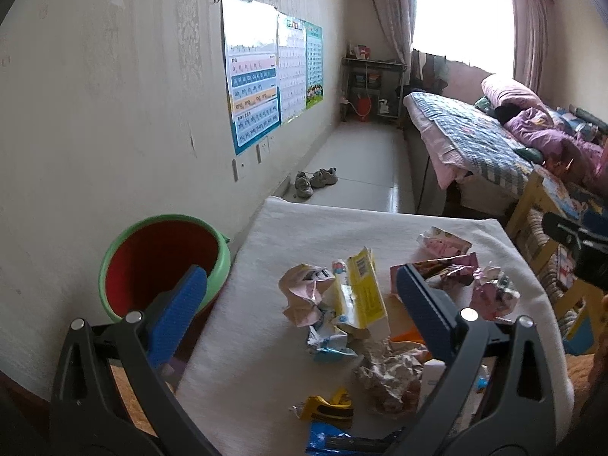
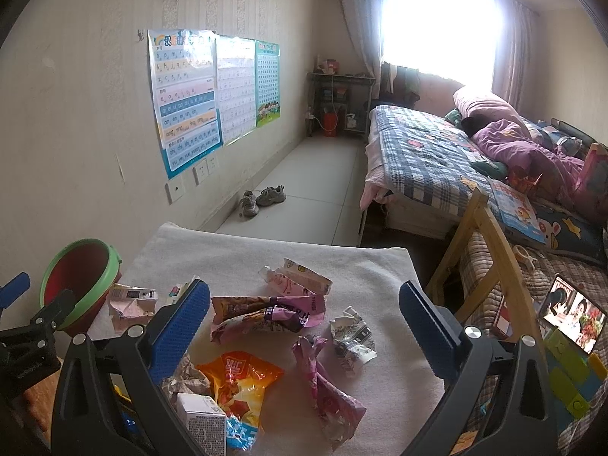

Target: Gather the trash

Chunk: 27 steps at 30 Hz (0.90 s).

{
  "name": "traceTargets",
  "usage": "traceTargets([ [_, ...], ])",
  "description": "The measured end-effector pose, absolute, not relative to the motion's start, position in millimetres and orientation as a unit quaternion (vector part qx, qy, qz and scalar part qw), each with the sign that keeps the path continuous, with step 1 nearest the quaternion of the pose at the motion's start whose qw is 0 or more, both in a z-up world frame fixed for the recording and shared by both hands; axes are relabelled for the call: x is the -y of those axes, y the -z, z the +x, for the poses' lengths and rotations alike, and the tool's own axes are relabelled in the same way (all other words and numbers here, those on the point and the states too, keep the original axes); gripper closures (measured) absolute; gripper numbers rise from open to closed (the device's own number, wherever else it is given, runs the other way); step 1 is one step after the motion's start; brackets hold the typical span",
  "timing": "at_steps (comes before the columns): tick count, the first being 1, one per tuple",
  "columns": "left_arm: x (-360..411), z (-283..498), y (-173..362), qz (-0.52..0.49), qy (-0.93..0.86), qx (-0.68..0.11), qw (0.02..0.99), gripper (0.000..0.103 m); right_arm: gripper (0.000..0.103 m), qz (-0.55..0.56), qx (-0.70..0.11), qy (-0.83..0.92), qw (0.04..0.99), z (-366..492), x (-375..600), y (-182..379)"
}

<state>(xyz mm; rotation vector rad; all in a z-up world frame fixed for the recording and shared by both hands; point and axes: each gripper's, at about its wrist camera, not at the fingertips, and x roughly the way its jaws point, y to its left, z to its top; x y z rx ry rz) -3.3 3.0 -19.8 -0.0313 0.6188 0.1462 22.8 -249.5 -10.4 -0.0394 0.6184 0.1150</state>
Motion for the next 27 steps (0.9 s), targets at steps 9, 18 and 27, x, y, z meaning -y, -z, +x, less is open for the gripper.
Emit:
traceTargets([
  [9, -2, -7, 17, -0.018, -0.065, -0.300, 0.951, 0.006, 0.007, -0.020, -0.306, -0.056, 0.950, 22, 249, 11],
  [18, 1, -7, 18, -0.001, -0.074, -0.298, 0.952, 0.006, 0.007, -0.022, -0.311, -0.056, 0.948, 22, 245, 16],
  [27, -14, 3, 44, -0.002, -0.110, -0.362, 0.926, 0.005, 0.007, -0.020, -0.332, -0.063, 0.941, 25, 245, 20],
])
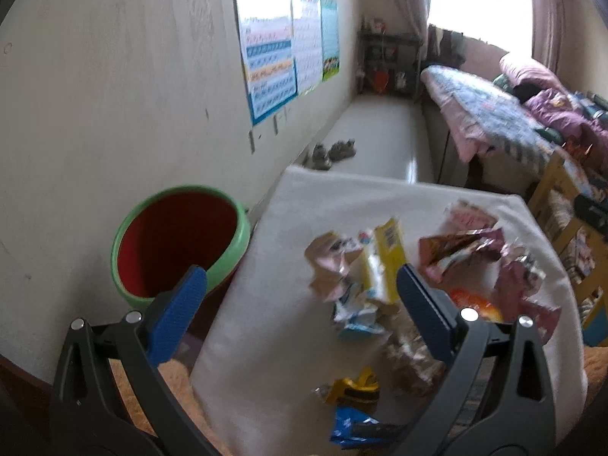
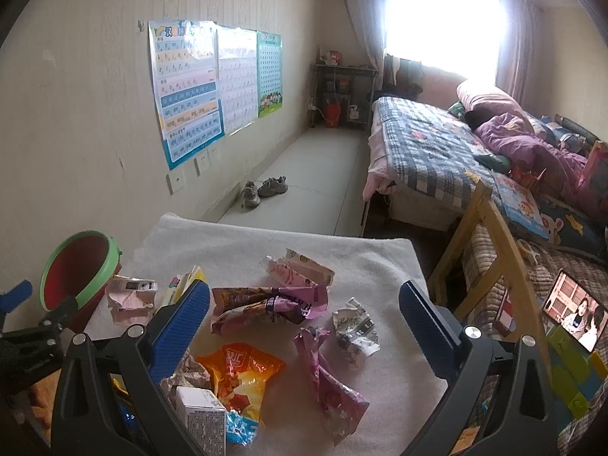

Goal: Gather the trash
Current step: 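Grasp the white juice carton with the right tool while the left tool grasps crumpled pink paper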

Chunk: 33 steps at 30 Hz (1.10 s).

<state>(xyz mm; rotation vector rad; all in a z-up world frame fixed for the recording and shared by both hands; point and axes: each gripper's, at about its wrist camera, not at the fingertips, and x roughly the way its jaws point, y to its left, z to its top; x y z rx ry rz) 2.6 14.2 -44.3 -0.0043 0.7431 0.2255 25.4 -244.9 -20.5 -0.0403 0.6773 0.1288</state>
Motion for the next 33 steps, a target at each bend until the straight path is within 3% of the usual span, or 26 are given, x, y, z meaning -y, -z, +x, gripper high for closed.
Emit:
traceTargets([
  [16, -42, 4, 61, -0.053, -0.083, -0.419, 0.903, 0.006, 0.007, 0.013, -0.511, -0.205, 0.834, 17, 222, 88],
  [20, -52, 9, 71, -0.079, -0.077, -0.449, 0.886, 0.006, 0.026, 0.025, -0.535, -0.252, 0.806, 11, 206, 97],
  [23, -55, 10, 77, -0.091, -0.075, -0.457, 0.881, 0.006, 0.033, 0.023, -0.551, -0.265, 0.791, 8, 199, 105],
  [27, -50, 14, 79, -0.086, -0.053, -0.454, 0.885, 0.015, 0.034, 0.033, -0.566, -0.271, 0.778, 11, 197, 114],
  [29, -46, 18, 77, -0.067, -0.058, -0.438, 0.895, 0.015, 0.049, 0.039, -0.569, -0.275, 0.774, 12, 198, 117],
  [33, -47, 32, 75, -0.050, -0.064, -0.415, 0.906, 0.014, 0.059, 0.044, -0.576, -0.281, 0.766, 15, 198, 121],
])
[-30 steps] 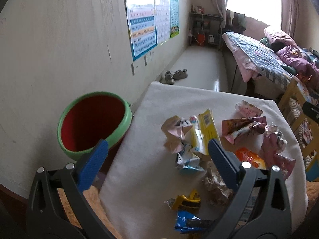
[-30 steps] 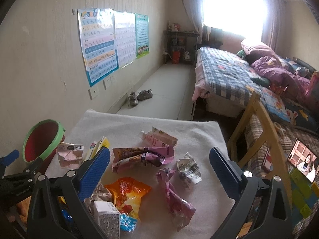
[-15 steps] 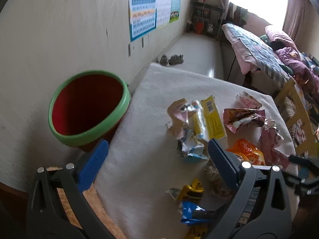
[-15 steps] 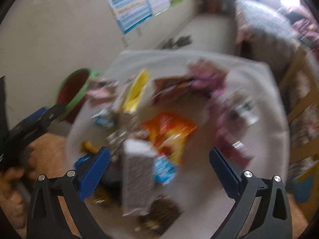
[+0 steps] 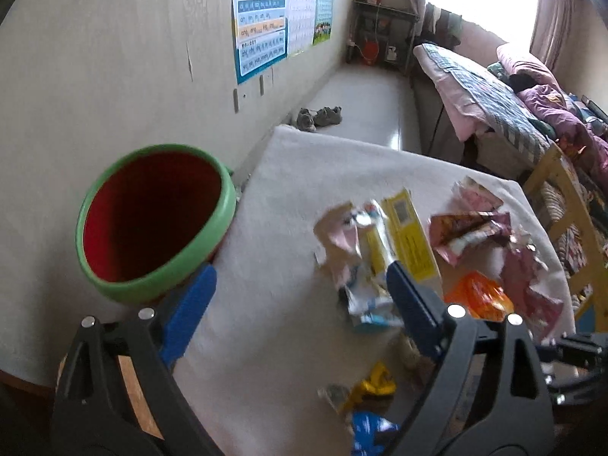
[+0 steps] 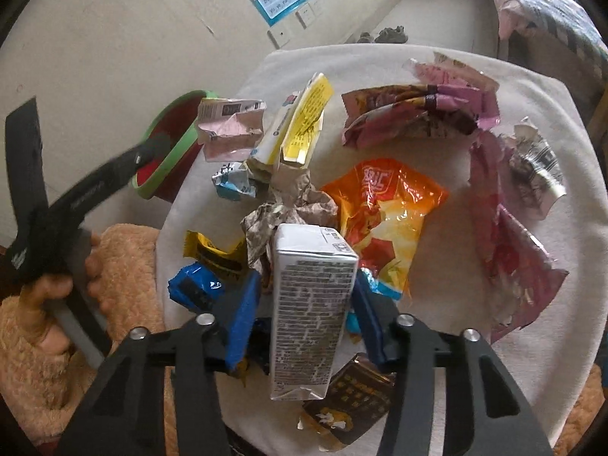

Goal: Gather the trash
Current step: 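Grasp the white juice carton with the right tool while the left tool grasps crumpled pink paper, then carry both items over the green bucket and open both tools to drop them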

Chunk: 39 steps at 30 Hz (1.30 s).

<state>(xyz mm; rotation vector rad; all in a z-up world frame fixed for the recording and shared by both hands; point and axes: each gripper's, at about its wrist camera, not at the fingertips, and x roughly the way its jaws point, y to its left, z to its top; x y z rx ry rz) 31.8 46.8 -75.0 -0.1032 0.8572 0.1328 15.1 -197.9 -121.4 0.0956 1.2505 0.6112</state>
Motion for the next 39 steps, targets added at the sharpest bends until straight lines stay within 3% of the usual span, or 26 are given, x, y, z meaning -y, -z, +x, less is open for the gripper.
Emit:
traceTargets([
  [2, -51, 41, 78, -0.064, -0.061, -0.411, 0.907, 0.013, 0.065, 0.048, -0.575, -0.286, 0.765, 15, 197, 122],
  [11, -49, 83, 97, -0.089, -0.021, -0.466, 0.880, 0.022, 0.065, 0.069, -0.547, -0.290, 0.783, 18, 204, 106],
  [15, -37, 94, 107, -0.062, -0.007, -0.477, 0.876, 0.037, 0.065, 0.076, -0.542, -0.291, 0.785, 19, 206, 104],
  [16, -36, 97, 110, -0.063, -0.004, -0.480, 0.875, 0.043, 0.065, 0.076, -0.540, -0.292, 0.786, 18, 207, 103],
  [18, -36, 103, 113, -0.065, 0.000, -0.488, 0.871, 0.068, 0.065, 0.077, -0.538, -0.293, 0.787, 18, 207, 101],
  [21, -40, 104, 114, -0.090, 0.015, -0.491, 0.866, 0.079, 0.065, 0.080, -0.536, -0.293, 0.787, 17, 208, 99],
  [39, -57, 59, 70, -0.126, 0.045, -0.449, 0.883, 0.082, 0.065, 0.102, -0.463, -0.258, 0.842, 17, 228, 67],
])
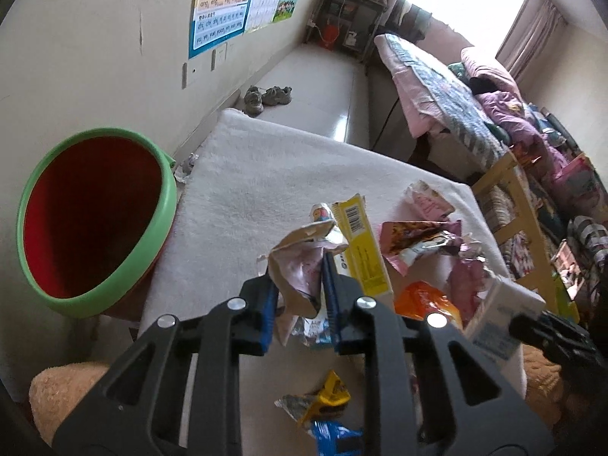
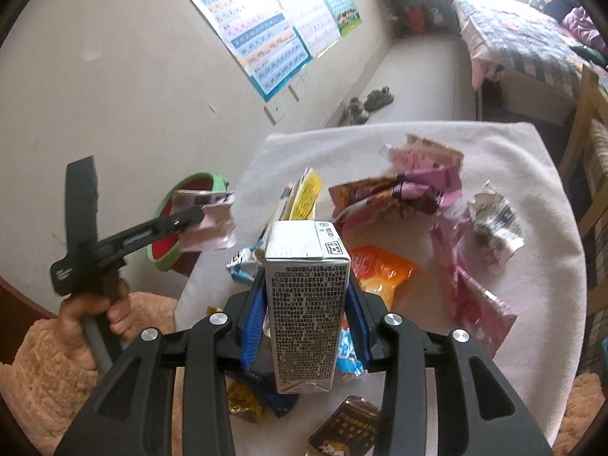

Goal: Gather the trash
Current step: 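Carry both items over the green bucket and open both tools to drop them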

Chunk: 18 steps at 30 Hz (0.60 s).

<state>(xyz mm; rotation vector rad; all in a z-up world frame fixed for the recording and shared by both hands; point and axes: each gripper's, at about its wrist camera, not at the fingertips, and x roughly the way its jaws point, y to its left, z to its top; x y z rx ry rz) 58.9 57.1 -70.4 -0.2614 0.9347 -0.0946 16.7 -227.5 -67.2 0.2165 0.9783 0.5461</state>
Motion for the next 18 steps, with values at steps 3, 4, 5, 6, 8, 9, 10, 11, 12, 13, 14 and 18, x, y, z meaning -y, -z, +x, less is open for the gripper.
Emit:
traceTargets([
  [3, -65, 53, 65, -0.132, 0.048, -0.445, 0.884, 0.082, 0.065, 0.095, -0.458, -0.254, 0.847, 17, 226, 65],
  [4, -68, 51, 63, -0.134, 0.049, -0.443, 0.885, 0.082, 0.065, 0.094, -0.457, -0.253, 0.848, 17, 227, 64],
  [5, -72, 49, 61, -0.135, 0.048, -0.441, 0.886, 0.082, 0.065, 0.093, -0.455, -0.251, 0.849, 17, 228, 63],
  [6, -76, 47, 58, -0.135, 0.046, -0.437, 0.888, 0.082, 0.065, 0.094, -0.453, -0.247, 0.852, 18, 228, 62],
  [8, -89, 44, 54, -0.134, 0.036, -0.429, 0.893, 0.082, 0.065, 0.098, -0.445, -0.244, 0.856, 20, 228, 55],
  [9, -96, 42, 52, -0.135, 0.029, -0.425, 0.894, 0.082, 0.065, 0.097, -0.440, -0.245, 0.859, 20, 226, 51],
  [10, -105, 41, 51, -0.137, 0.019, -0.421, 0.896, 0.082, 0.065, 0.095, -0.434, -0.246, 0.862, 21, 223, 47],
  [11, -114, 40, 50, -0.137, 0.009, -0.418, 0.898, 0.082, 0.065, 0.089, -0.426, -0.248, 0.866, 22, 217, 41],
  [12, -123, 40, 51, -0.137, -0.003, -0.416, 0.899, 0.082, 0.065, 0.086, -0.420, -0.252, 0.868, 23, 211, 38],
  [13, -133, 39, 52, -0.137, -0.018, -0.415, 0.899, 0.082, 0.065, 0.084, -0.417, -0.254, 0.869, 24, 207, 36],
  [14, -143, 38, 54, -0.135, -0.036, -0.416, 0.899, 0.082, 0.065, 0.085, -0.412, -0.259, 0.869, 26, 197, 34],
  [18, -182, 34, 64, -0.146, -0.084, -0.418, 0.893, 0.082, 0.065, 0.094, -0.412, -0.281, 0.862, 36, 160, 35],
])
